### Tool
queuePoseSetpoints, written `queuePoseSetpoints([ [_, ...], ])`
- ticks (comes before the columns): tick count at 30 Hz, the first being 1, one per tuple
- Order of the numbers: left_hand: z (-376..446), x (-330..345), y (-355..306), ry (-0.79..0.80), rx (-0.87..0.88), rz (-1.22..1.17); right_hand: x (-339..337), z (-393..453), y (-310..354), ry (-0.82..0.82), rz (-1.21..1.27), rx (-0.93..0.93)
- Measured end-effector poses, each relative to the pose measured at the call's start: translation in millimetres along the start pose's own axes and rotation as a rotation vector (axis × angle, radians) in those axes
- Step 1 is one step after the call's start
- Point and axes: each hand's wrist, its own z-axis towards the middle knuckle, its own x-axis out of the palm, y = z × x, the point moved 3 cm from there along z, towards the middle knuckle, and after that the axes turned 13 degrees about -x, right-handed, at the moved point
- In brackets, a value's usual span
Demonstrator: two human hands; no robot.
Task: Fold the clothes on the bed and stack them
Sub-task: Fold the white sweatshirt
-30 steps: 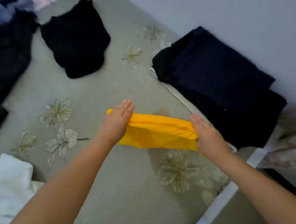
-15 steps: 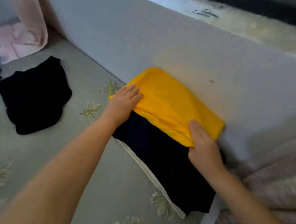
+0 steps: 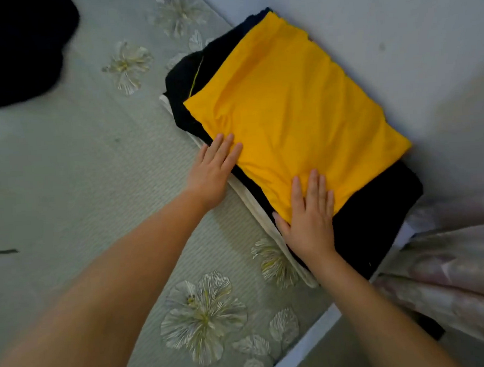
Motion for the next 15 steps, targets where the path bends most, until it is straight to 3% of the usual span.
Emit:
queuePoseSetpoints([
  [4, -25.3, -2.7, 19.1, -0.082, -0.029, -0.014, -3.4, -1.0, 35.2, -0.062, -0.096, -0.094],
  [7, -72.8, -5.7, 55.9, -0.105, -0.198, -0.038, 6.3, -3.0, 91.0, -0.081, -0.078, -0.264],
  [15, -328.0, -4.9, 214.9, -0.194, -0.687, -0.122, 75.1, -44.4, 285.6, 0.107, 0.087, -0.57],
])
